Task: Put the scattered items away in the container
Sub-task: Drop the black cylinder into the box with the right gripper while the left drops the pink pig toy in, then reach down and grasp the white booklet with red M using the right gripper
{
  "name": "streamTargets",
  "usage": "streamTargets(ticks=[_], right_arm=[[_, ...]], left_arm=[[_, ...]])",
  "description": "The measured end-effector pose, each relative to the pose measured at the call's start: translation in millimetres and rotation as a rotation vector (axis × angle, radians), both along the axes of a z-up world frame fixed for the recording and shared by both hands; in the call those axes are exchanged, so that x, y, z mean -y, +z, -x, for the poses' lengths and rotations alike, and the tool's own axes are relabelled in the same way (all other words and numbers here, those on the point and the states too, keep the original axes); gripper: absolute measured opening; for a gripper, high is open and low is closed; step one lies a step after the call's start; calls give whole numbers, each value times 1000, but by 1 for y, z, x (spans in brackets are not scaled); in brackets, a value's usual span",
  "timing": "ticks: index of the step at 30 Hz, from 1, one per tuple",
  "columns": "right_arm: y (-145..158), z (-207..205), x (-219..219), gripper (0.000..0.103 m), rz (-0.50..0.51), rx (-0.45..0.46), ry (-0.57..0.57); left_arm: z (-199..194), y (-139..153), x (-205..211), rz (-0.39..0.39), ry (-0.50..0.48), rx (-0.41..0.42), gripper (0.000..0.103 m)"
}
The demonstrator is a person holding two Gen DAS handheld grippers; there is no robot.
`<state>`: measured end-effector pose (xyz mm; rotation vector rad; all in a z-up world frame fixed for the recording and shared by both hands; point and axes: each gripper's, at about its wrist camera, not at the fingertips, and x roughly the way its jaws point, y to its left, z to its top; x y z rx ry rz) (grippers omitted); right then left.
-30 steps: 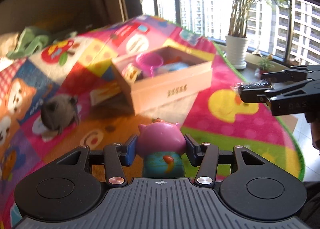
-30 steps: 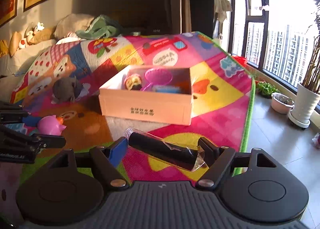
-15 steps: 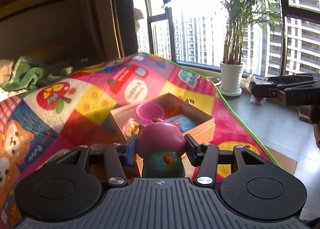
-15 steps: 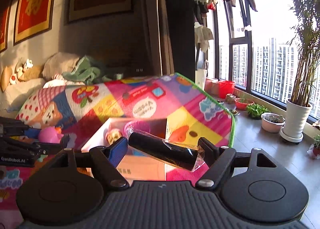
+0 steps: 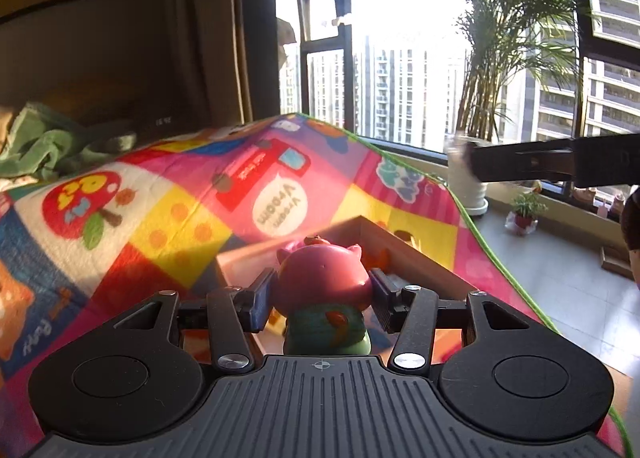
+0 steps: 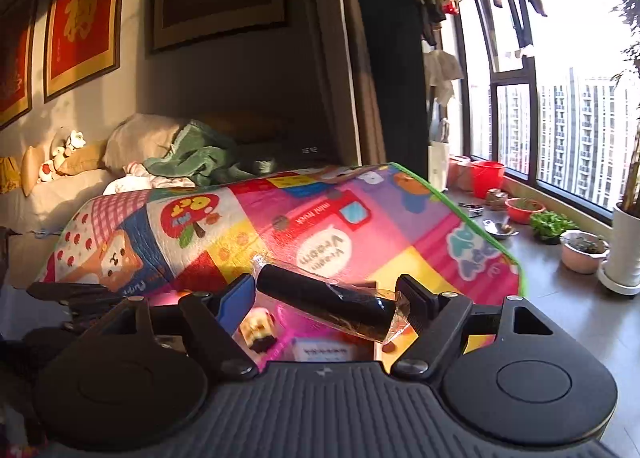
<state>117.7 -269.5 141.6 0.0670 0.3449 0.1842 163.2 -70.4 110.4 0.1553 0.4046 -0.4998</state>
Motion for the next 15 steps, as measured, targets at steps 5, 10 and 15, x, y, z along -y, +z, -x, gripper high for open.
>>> streamTargets(ticks=[5, 10, 15], right_arm=[[-13, -52, -15, 87, -72, -123, 29], [-30, -59, -17, 87, -68, -147, 21], [-50, -77, -37, 85, -44, -231, 31]], left_arm=[[-19, -21, -21, 53, 48, -84, 90], [12, -46, -68, 15, 159, -99, 98], [31, -72, -108, 7, 306, -163, 102]])
